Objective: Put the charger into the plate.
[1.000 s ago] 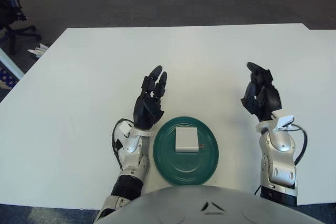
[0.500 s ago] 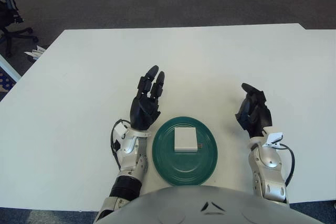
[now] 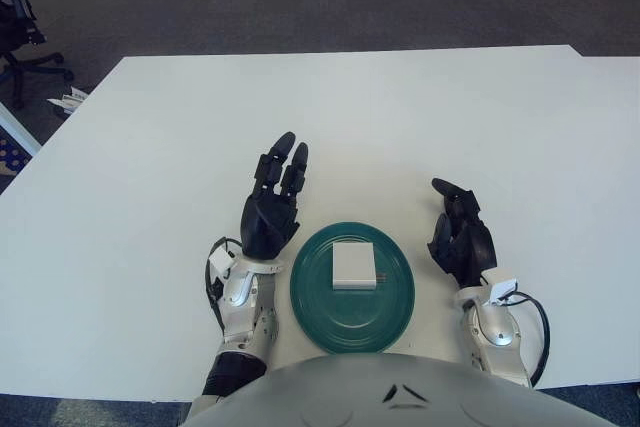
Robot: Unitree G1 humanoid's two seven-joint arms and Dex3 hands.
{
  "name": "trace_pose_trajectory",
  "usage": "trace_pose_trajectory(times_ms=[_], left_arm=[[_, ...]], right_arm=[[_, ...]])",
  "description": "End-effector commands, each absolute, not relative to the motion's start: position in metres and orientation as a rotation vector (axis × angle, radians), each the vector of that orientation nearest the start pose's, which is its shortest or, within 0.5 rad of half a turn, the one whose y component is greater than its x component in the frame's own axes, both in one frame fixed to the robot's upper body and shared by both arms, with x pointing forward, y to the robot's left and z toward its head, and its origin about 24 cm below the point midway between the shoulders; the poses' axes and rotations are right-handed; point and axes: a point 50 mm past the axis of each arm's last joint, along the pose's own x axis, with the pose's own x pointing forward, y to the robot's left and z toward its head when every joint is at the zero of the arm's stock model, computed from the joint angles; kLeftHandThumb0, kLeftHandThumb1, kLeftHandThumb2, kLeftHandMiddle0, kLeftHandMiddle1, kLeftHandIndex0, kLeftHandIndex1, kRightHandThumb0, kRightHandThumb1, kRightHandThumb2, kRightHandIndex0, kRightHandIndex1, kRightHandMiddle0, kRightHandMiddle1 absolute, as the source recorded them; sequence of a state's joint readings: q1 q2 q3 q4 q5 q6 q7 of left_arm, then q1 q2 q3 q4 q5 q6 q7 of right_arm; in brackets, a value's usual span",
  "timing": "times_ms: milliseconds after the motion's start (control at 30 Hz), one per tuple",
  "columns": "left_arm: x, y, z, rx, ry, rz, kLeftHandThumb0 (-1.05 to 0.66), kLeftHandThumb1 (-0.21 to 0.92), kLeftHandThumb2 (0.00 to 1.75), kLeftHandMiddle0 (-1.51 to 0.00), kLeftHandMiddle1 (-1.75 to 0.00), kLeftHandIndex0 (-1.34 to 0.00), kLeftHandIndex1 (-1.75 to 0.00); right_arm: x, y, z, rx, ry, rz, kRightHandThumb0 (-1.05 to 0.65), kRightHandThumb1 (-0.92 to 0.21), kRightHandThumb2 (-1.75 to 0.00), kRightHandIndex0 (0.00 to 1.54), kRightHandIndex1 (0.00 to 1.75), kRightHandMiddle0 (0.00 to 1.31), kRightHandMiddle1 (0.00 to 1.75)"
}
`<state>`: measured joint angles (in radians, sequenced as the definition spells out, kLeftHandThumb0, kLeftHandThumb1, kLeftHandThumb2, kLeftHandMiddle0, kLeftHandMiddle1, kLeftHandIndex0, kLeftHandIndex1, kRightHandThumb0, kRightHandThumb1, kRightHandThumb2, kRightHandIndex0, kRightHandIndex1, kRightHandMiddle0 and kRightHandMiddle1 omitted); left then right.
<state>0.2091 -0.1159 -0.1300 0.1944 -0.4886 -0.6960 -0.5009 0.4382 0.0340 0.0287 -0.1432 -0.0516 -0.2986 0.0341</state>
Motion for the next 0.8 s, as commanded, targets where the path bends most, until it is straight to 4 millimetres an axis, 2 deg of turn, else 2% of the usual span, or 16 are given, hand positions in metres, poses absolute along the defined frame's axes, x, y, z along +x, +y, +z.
trace_pose_trajectory(times_ms=[0,567,633,700,767], left_arm=[[0.174,0.110,0.002,-0.528,-0.293,-0.205,-0.99,0.92,1.17,-0.21,0.00,0.00,-0.62],[0.167,0.107,0.006,-0.528,-0.297,-0.207,-0.99,0.92,1.17,-0.21,0.00,0.00,-0.62],[0.145,0.124,-0.001,-0.343,-0.235,-0.118,-0.96,0.92,1.20,-0.19,0.00,0.00,-0.58],[0.105,0.154,-0.011,-0.019,-0.109,0.039,-0.92,0.92,1.21,-0.16,0.00,0.00,-0.53],[0.088,0.165,-0.012,0.141,-0.070,0.106,-0.90,0.92,1.20,-0.13,-0.01,0.00,-0.45]], right_arm=[[0.154,-0.162,0.009,-0.032,0.022,-0.047,-0.88,-0.92,-0.89,0.37,0.00,0.00,0.85],[0.143,-0.173,0.009,-0.149,0.091,0.025,-0.88,-0.92,-0.91,0.28,0.00,0.00,0.65],[0.143,-0.175,0.008,-0.156,0.099,0.030,-0.87,-0.92,-0.90,0.28,0.00,0.00,0.64],[0.142,-0.176,0.008,-0.159,0.102,0.035,-0.86,-0.92,-0.90,0.28,0.00,0.00,0.63],[0.142,-0.178,0.007,-0.159,0.108,0.043,-0.85,-0.92,-0.90,0.28,0.00,0.00,0.62]])
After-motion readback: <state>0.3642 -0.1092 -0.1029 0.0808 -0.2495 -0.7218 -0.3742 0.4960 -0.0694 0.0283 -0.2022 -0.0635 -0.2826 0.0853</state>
